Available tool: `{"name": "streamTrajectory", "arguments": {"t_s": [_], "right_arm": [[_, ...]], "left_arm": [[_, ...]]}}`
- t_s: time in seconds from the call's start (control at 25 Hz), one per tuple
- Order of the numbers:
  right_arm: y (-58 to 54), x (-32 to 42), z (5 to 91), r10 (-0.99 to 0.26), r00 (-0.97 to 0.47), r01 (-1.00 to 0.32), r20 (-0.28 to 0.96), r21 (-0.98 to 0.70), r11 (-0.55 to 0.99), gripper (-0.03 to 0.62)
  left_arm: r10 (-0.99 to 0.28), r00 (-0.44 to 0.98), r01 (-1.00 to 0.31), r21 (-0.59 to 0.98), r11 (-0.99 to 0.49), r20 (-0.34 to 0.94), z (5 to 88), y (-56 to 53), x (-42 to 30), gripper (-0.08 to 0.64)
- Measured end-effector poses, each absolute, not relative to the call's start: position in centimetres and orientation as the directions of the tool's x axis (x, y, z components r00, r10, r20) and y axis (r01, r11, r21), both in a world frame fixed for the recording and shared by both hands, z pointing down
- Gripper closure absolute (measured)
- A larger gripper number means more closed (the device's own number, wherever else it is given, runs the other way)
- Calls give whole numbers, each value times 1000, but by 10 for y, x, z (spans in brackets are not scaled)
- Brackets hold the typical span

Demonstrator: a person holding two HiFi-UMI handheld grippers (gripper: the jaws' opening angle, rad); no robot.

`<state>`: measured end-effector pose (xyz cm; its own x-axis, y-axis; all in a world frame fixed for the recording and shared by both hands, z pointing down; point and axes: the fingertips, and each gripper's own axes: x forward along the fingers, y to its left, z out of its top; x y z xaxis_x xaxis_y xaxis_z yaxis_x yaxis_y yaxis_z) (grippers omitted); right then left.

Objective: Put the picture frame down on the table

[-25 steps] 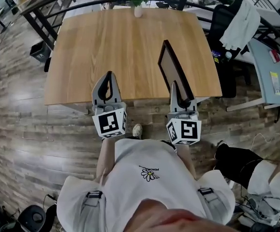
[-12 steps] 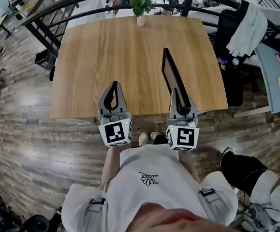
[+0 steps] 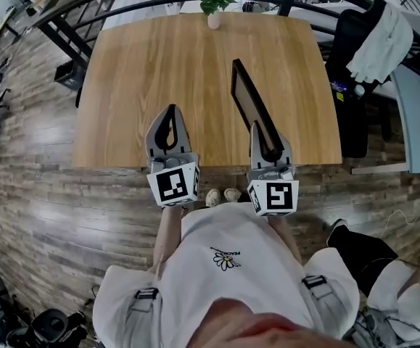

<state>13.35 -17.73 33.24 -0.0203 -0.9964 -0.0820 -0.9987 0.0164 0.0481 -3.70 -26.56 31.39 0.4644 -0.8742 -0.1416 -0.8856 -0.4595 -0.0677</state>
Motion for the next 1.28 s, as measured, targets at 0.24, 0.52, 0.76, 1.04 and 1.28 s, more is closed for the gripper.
{"name": "streamTrajectory", "arguments": {"t_s": [0.24,0.52,0.76,1.04,1.28], "right_arm": [[-203,150,341,-998,50,-967,24,251,-42,575],[-232,168,358,-988,64,-861,144,508,18,574],[-260,178,406,-954,108,-583,279,795,166,574],[-281,184,478,-903,113,-430,414,840,331,574],[-292,177,534,-856,138,-303,498,844,442,574]], "left_arm": [[-884,443,-897,-96,-432,-153,309,-275,-34,543],[-891,431,-902,-90,-422,-144,314,-281,-26,543],[-899,420,-907,-77,-414,-121,327,-284,-21,543],[-899,429,-901,-117,-418,-89,336,-285,-11,543],[-915,402,-909,-138,-394,-35,352,-287,-23,543]]}}
